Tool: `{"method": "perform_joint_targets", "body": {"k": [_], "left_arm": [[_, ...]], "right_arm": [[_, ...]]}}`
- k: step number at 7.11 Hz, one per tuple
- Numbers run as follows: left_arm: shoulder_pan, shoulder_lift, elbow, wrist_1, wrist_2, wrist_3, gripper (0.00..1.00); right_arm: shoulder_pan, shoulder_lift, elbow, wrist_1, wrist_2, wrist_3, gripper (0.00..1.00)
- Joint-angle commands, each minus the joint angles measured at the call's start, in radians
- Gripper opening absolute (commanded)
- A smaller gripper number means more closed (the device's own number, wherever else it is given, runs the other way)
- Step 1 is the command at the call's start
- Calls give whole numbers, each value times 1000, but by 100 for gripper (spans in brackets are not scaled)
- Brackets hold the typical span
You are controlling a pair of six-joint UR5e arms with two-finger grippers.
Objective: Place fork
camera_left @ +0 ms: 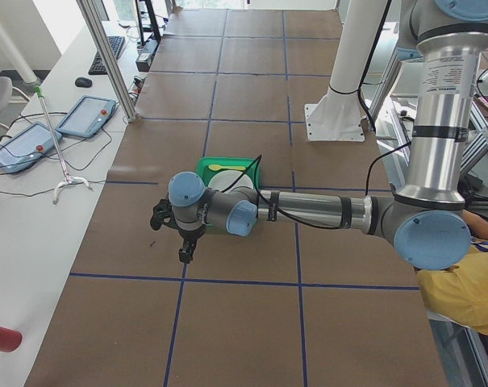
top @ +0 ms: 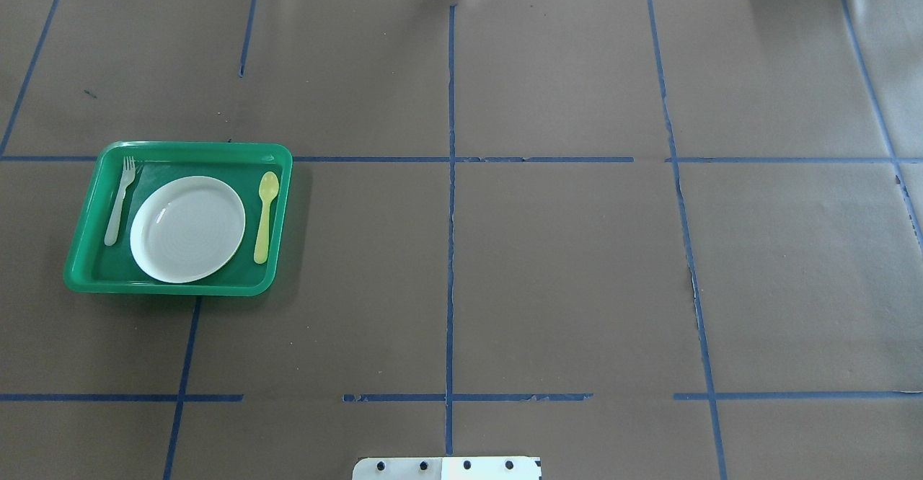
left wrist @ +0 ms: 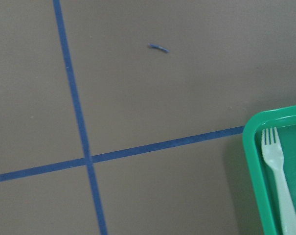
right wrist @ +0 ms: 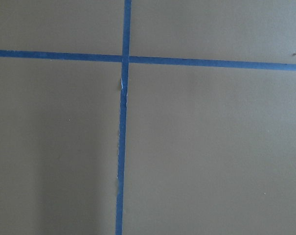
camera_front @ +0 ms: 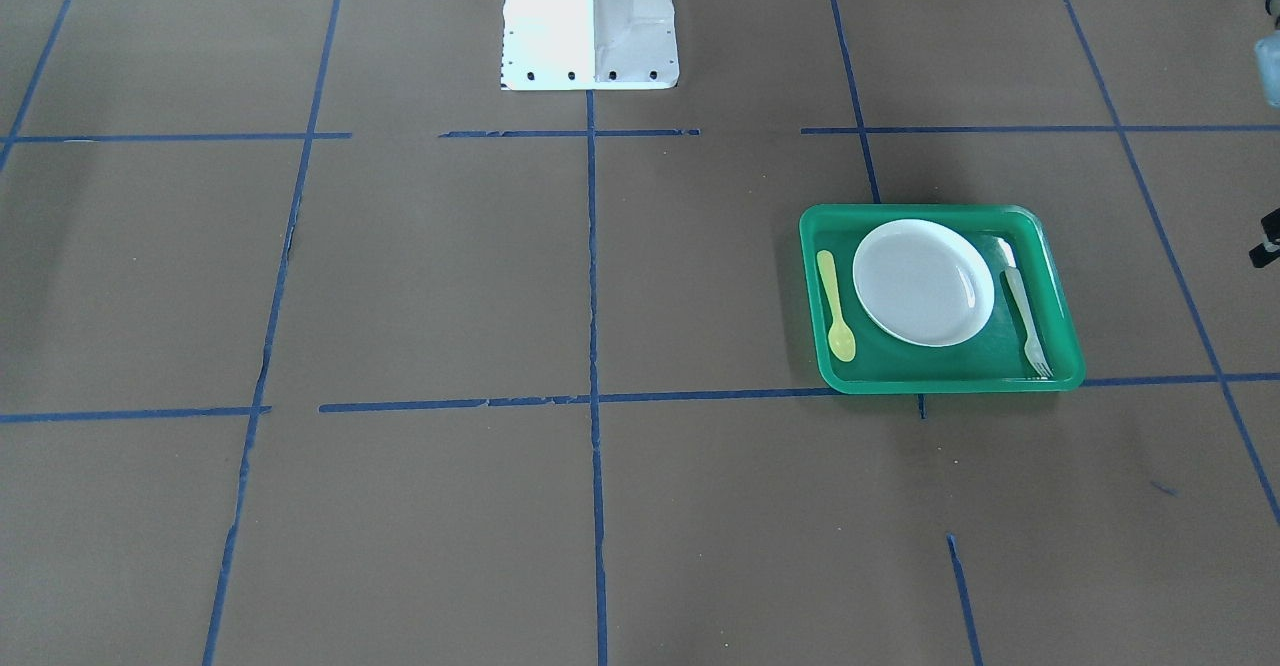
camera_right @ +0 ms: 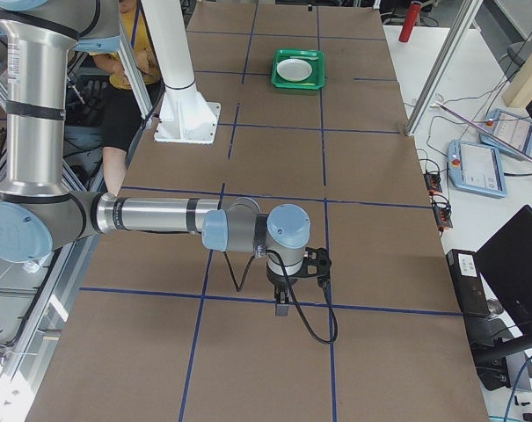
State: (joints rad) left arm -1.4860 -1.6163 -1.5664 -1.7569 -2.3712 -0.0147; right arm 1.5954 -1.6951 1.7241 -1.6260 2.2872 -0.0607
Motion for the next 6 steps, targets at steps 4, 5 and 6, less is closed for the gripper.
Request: {"method": "perform_joint_targets", "body": {"k": [4,5,6], "left_arm": [[-100,-33,8,273,-11,182,99],[-102,-19,3,274,-19,177,100],[-100,-16,15,252,-72,188,100]], "right_arm": [[0,0,0,0,0,-1,100],[0,0,0,0,0,1,100],[0,0,0,0,0,-1,100]]}}
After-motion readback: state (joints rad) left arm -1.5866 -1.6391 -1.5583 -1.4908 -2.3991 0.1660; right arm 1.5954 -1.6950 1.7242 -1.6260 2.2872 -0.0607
